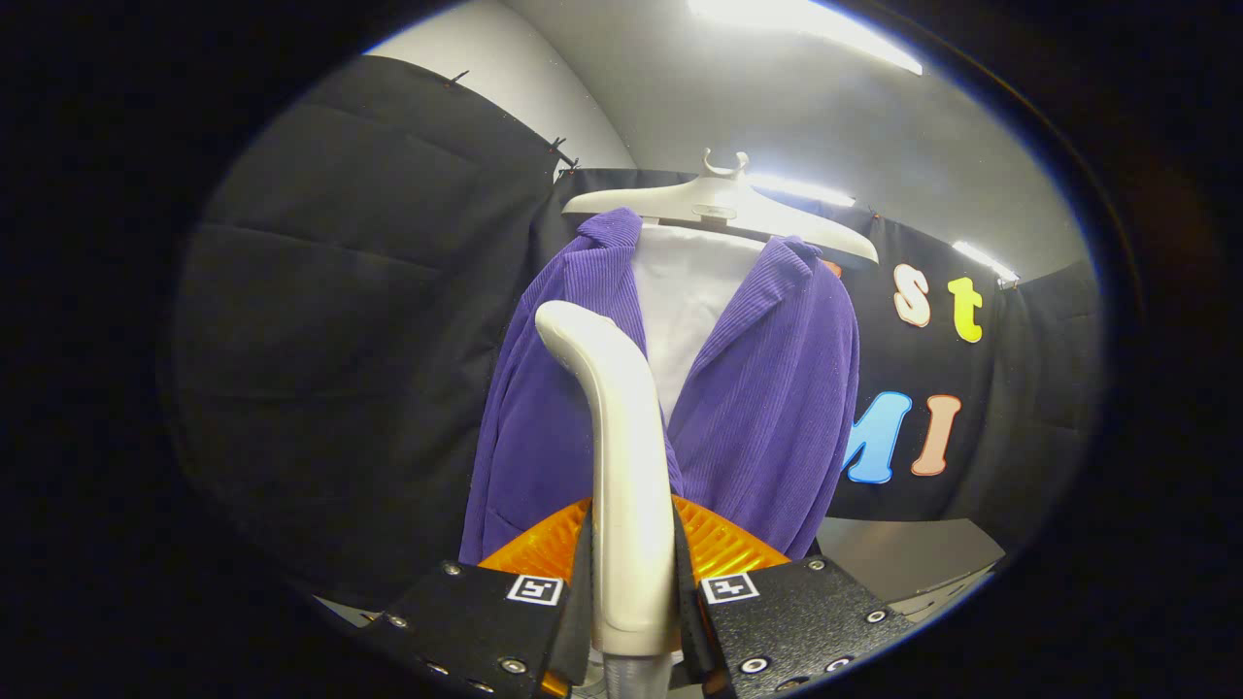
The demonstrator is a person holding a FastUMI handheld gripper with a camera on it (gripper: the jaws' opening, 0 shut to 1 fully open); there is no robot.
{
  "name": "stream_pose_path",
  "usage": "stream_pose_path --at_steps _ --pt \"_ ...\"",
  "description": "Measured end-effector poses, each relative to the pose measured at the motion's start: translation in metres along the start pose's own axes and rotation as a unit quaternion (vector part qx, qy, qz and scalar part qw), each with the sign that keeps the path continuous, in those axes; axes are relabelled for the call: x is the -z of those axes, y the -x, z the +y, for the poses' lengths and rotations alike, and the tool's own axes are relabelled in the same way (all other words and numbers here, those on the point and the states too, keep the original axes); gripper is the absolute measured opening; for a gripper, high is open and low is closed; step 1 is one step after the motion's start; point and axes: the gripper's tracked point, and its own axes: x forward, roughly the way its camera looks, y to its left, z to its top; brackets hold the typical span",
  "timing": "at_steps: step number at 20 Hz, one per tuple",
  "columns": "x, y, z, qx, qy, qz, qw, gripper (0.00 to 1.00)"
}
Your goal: Iron the clothes twice with a garment steamer, once on the left side and once on the right side.
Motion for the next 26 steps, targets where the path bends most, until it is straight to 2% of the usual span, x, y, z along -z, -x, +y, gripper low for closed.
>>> stream_pose_path --at_steps 21,26 --pt "0.06 0.016 0.012 0.003 0.058 0.011 0.998 0.38" --pt "0.11 0.015 0.032 -0.028 0.058 0.07 0.995 0.37"
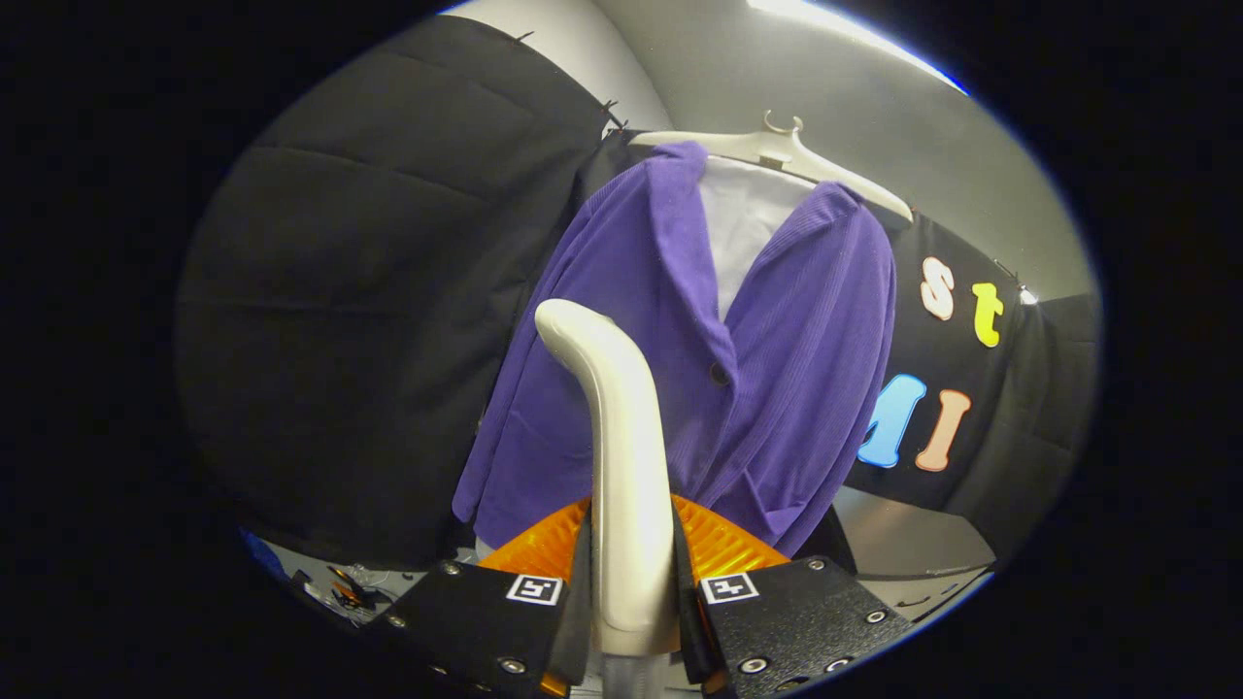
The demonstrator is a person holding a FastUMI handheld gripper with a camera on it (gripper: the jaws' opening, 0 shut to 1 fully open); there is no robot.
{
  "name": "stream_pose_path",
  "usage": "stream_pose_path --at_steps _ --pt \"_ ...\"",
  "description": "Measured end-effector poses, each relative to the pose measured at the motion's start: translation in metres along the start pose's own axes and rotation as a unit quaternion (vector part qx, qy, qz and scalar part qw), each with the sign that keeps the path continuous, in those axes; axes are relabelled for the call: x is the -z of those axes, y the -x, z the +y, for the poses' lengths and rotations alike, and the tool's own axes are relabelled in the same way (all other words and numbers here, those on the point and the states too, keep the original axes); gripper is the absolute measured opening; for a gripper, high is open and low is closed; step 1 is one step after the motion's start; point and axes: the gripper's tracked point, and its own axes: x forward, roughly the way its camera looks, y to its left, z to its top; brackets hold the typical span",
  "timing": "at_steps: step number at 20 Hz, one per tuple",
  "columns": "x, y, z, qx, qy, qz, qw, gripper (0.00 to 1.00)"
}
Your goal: Iron the clothes twice with a garment steamer, once on the left side and once on the right side.
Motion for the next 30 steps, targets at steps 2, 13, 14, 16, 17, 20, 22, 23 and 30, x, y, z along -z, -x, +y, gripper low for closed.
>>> stream_pose_path --at_steps 2,13,14,16,17,20,22,23,30 --pt "0.009 -0.003 0.004 0.0 0.015 0.006 1.0 0.38" --pt "0.089 0.0 0.041 -0.052 0.065 0.078 0.993 0.37" --pt "0.103 0.0 0.043 -0.055 0.065 0.092 0.992 0.38" --pt "0.117 -0.002 0.047 -0.058 0.073 0.1 0.991 0.38" --pt "0.125 -0.003 0.051 -0.062 0.076 0.11 0.989 0.38" --pt "0.16 0.0 0.06 -0.073 0.059 0.147 0.985 0.38" --pt "0.179 0.0 0.063 -0.078 0.051 0.173 0.981 0.38" --pt "0.19 0.003 0.064 -0.084 0.053 0.186 0.978 0.38" --pt "0.263 0.048 0.042 -0.095 0.014 0.273 0.957 0.38"
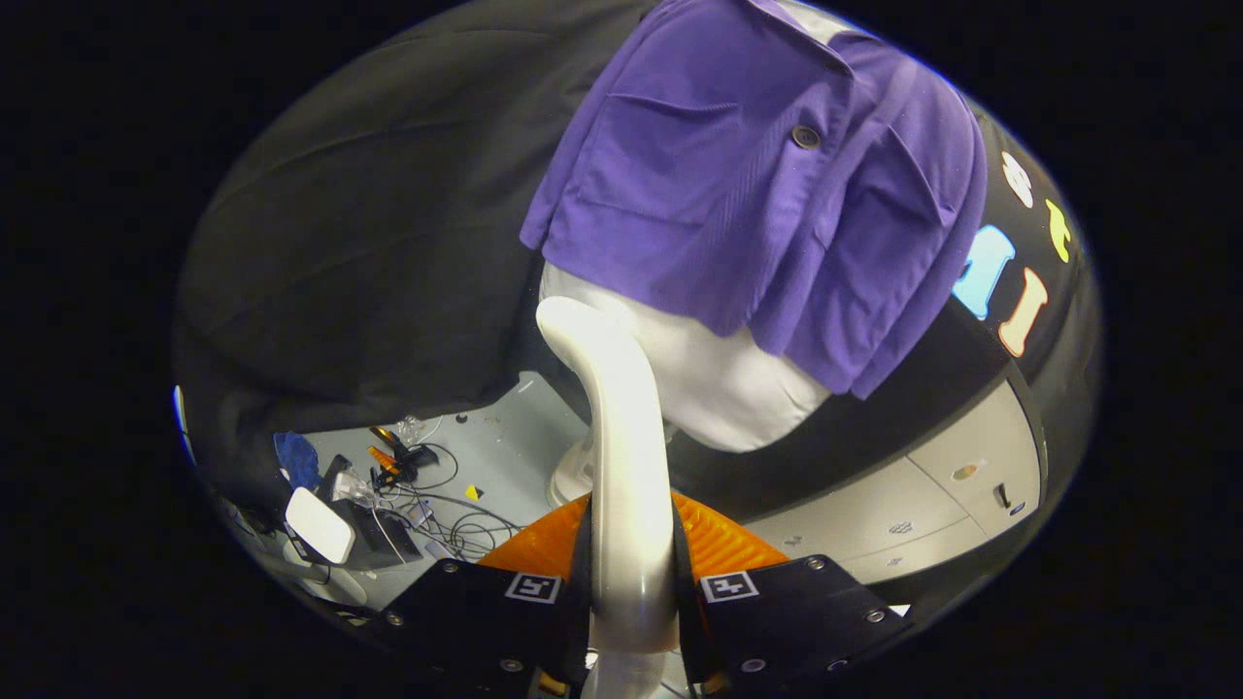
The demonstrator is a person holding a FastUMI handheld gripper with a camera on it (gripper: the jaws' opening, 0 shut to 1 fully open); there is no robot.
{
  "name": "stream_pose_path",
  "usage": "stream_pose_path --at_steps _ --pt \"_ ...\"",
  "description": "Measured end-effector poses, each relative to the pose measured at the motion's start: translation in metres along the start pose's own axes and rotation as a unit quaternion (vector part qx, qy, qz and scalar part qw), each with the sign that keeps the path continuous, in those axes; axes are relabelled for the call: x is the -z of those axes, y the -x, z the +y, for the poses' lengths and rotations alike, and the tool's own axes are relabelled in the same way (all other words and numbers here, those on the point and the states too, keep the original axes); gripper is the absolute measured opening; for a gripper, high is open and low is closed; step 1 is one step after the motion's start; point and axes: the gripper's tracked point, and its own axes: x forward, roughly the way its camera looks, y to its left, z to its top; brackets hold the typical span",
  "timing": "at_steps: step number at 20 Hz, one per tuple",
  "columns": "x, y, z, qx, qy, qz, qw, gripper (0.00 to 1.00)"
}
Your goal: Iron the clothes twice with a garment steamer, once on the left side and once on the right side.
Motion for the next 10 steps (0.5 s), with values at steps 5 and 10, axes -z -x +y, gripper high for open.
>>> stream_pose_path --at_steps 5,10 --pt "0.086 0.021 -0.029 0.009 -0.054 0.064 0.996 0.38" --pt "0.125 0.063 -0.06 0.022 -0.161 0.077 0.984 0.38"
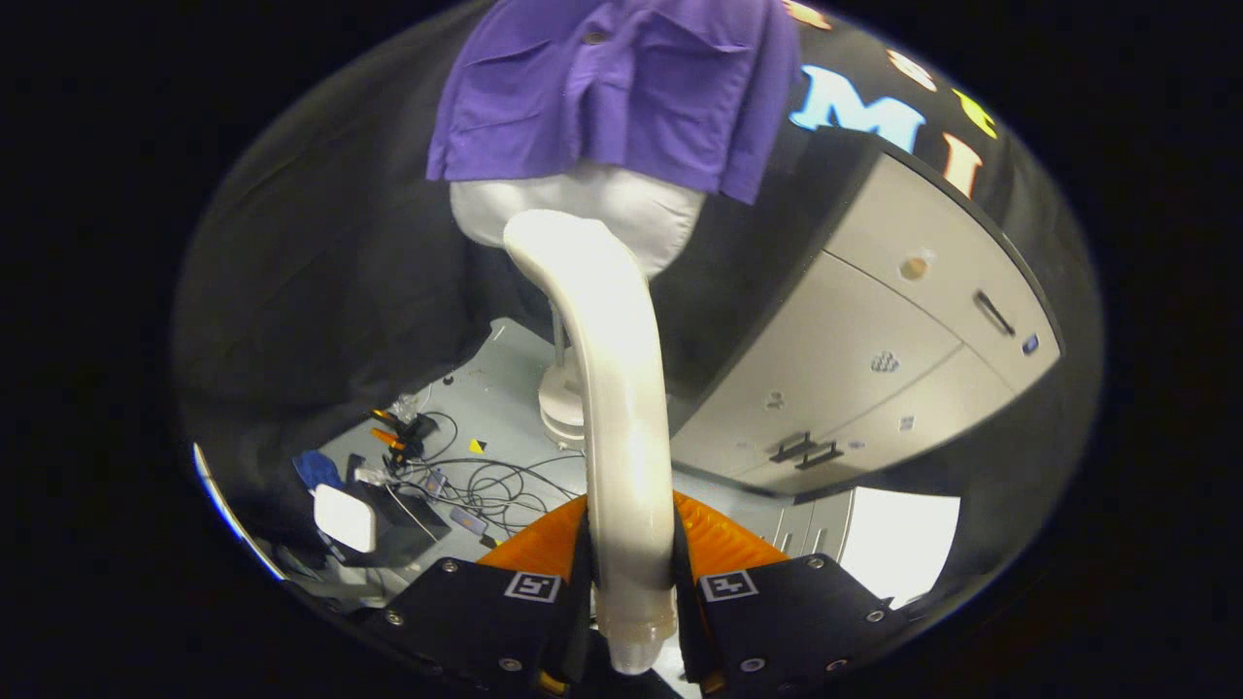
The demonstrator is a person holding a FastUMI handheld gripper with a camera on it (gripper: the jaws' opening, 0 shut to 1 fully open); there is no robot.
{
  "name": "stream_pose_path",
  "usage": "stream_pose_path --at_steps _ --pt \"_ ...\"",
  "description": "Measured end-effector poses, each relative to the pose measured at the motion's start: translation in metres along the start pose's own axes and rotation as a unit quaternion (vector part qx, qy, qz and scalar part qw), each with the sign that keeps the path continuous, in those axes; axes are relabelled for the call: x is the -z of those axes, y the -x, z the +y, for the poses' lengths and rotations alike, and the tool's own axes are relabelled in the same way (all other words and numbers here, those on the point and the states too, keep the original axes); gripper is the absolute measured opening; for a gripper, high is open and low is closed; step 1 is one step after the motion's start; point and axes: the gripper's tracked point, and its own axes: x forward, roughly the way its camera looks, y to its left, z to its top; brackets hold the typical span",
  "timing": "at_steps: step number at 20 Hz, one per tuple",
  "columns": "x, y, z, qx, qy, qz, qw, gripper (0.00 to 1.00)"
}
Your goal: Iron the clothes twice with a garment steamer, once on the left side and once on the right side.
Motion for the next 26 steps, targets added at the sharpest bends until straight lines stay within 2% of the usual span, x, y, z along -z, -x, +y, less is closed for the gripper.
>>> stream_pose_path --at_steps 5,8,12,15,19,21,23,26 --pt "-0.047 0.075 -0.044 0.007 -0.086 -0.083 0.993 0.38" --pt "-0.093 0.129 -0.064 0.011 -0.097 -0.161 0.982 0.38" --pt "-0.143 0.203 -0.084 0.033 -0.08 -0.268 0.959 0.37" --pt "-0.176 0.252 -0.092 0.059 -0.088 -0.342 0.934 0.37" --pt "-0.182 0.321 -0.104 0.084 -0.109 -0.425 0.895 0.37" --pt "-0.169 0.328 -0.107 0.099 -0.123 -0.441 0.884 0.37" --pt "-0.158 0.324 -0.108 0.108 -0.128 -0.445 0.88 0.37" --pt "-0.142 0.311 -0.1 0.11 -0.112 -0.428 0.89 0.37"
